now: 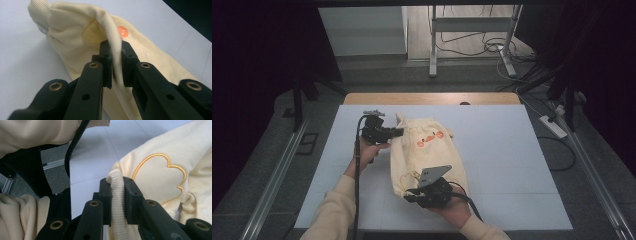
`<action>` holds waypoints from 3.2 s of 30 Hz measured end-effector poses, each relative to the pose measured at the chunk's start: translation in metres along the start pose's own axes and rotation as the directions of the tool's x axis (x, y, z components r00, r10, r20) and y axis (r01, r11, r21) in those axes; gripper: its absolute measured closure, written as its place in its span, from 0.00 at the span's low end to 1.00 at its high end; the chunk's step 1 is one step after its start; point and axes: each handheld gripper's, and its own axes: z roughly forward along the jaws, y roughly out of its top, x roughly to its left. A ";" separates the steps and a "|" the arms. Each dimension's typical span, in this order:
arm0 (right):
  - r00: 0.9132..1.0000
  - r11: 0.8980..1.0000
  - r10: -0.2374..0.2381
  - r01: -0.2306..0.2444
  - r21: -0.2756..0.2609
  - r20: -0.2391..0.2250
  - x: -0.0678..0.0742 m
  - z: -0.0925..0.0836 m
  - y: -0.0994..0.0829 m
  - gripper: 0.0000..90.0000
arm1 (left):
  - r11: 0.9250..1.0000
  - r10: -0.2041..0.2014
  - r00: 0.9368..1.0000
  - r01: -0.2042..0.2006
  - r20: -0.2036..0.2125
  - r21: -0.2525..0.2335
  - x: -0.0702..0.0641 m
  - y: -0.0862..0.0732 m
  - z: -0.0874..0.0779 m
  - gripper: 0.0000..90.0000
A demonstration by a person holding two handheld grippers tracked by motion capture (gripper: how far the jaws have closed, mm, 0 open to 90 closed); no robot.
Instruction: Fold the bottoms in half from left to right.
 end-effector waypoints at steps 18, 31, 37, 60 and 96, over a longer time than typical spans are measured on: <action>1.000 1.000 0.019 -0.019 -0.001 0.023 0.000 -0.011 -0.011 0.88 | 1.000 0.025 1.000 -0.025 -0.005 0.016 -0.011 0.004 0.012 0.91; 0.999 0.999 0.037 -0.036 -0.017 0.040 -0.002 -0.022 -0.018 0.89 | 0.999 0.043 0.999 -0.043 -0.002 0.021 -0.017 0.009 0.018 0.91; 0.998 0.998 0.051 -0.050 -0.030 0.047 -0.002 -0.029 -0.021 0.89 | 0.998 0.048 0.999 -0.048 0.001 0.027 -0.021 0.013 0.023 0.90; 0.994 0.995 0.086 -0.082 -0.053 0.072 -0.003 -0.047 -0.035 0.90 | 0.995 0.071 0.997 -0.071 0.005 0.070 -0.035 0.024 0.046 0.90; 0.979 0.983 0.173 -0.165 -0.083 0.103 -0.009 -0.070 -0.055 0.91 | 0.988 0.081 0.997 -0.080 -0.005 0.133 -0.048 0.028 0.089 0.90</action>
